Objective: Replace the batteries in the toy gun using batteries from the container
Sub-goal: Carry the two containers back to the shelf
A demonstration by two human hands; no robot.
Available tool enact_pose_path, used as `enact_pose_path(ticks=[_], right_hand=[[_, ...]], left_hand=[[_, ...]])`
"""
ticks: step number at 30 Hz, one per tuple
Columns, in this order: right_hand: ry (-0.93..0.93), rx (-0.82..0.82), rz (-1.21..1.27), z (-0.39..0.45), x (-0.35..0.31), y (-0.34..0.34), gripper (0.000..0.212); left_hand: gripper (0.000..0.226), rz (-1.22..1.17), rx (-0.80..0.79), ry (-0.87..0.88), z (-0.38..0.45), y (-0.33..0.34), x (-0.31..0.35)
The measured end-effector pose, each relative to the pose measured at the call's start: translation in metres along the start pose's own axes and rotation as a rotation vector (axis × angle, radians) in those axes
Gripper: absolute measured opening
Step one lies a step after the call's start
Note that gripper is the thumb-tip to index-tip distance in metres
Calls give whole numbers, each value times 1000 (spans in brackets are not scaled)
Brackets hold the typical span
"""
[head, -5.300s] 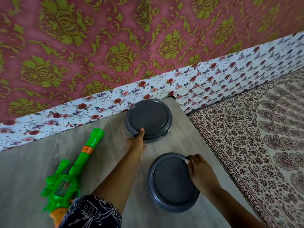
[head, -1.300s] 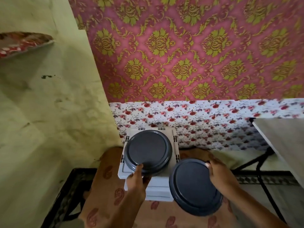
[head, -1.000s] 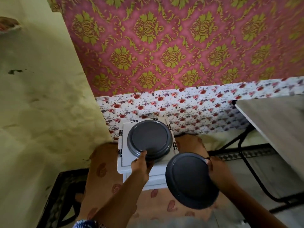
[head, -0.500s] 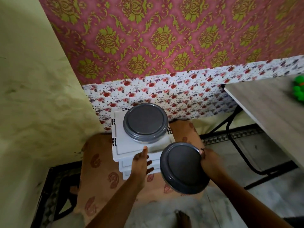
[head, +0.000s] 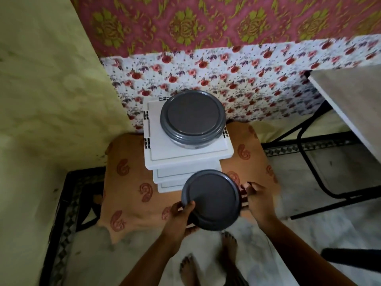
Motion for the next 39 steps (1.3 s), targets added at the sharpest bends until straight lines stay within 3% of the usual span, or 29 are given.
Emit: enact_pose_path(ticks=[7, 16, 23, 34, 39], right_hand=[[263, -285, 383, 6, 22, 53, 23], [464, -423, 752, 49, 8, 90, 25], [519, -504, 867, 80, -20, 109, 24], [455, -319, 503, 85, -13, 86, 18], [310, -252, 154, 53, 2, 70, 25]], left_hand=[[40, -195, 146, -20, 54, -13, -14], [38, -68, 113, -22, 103, 8, 5], [22, -317, 210, -78, 120, 18, 25], [31, -368, 258, -82, 119, 4, 15], [33, -283, 421, -42, 94, -31, -2]])
Point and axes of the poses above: each hand's wrist, its own z-axis towards the middle knuckle, its own y-axis out of the palm, x = y × z, the point moved 8 cm from there along z, towards the middle knuckle, and after that the axes turned 12 degrees about y, right-handed, at the moved point
